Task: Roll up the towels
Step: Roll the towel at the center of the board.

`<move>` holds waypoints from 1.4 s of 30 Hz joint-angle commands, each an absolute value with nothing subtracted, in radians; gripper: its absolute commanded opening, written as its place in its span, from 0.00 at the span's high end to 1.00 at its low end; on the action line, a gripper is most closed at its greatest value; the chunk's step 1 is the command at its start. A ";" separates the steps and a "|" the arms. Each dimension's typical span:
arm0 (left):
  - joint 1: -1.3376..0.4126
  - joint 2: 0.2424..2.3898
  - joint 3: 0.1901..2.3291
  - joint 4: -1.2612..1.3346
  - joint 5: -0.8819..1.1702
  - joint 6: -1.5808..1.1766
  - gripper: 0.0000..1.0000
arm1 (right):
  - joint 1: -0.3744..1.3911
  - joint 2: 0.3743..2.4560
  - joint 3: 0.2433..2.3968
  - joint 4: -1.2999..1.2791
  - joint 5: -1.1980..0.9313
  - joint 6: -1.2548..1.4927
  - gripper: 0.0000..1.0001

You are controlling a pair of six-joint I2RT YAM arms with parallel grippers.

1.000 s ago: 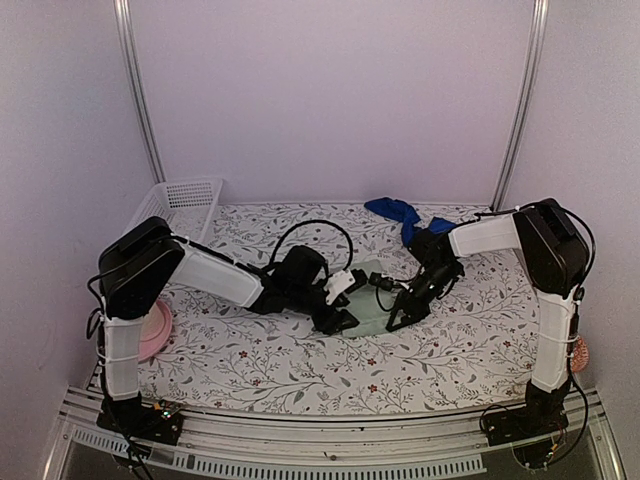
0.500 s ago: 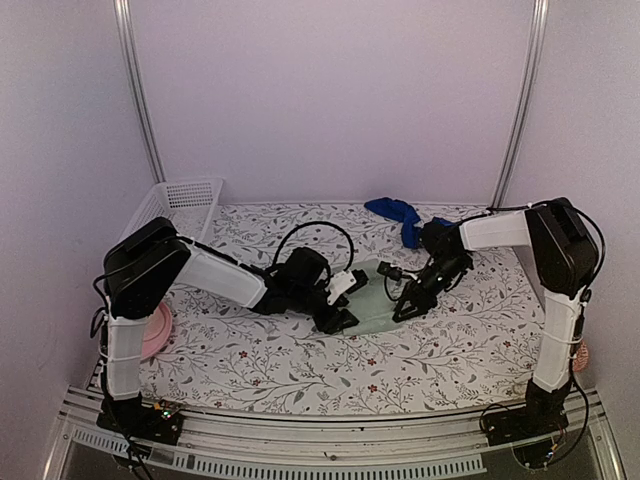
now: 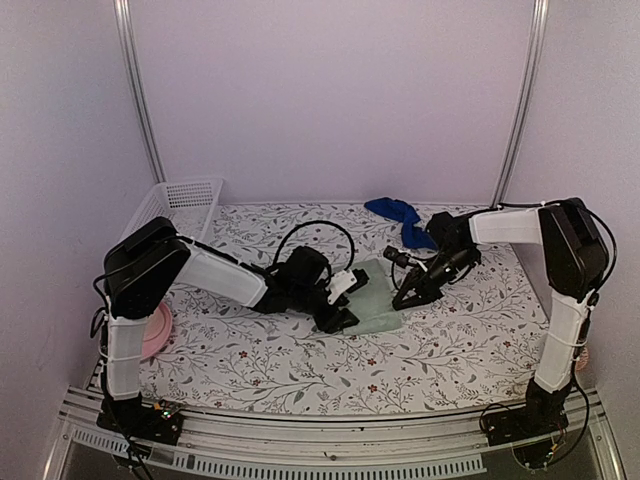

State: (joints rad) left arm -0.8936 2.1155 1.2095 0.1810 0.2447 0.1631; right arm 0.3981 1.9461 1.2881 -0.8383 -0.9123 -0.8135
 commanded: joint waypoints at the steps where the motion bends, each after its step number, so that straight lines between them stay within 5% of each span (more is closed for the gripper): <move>1: -0.903 2.131 1.228 0.146 0.223 0.165 0.37 | 0.426 1.981 1.328 -0.877 -0.986 -0.850 0.85; 24: -0.912 2.116 1.195 0.152 0.211 0.194 0.34 | 0.401 2.140 1.350 -0.754 -0.818 -0.641 0.88; 29: -0.914 2.094 1.180 0.170 0.198 0.207 0.27 | 0.400 2.152 1.346 -0.756 -0.779 -0.635 0.88; 33: -0.914 2.017 1.125 0.232 0.180 0.235 0.04 | 0.401 2.157 1.350 -0.769 -0.781 -0.643 0.88; 42: -0.976 1.896 1.036 0.282 0.094 0.409 0.06 | 0.402 2.180 1.365 -0.796 -0.781 -0.644 0.88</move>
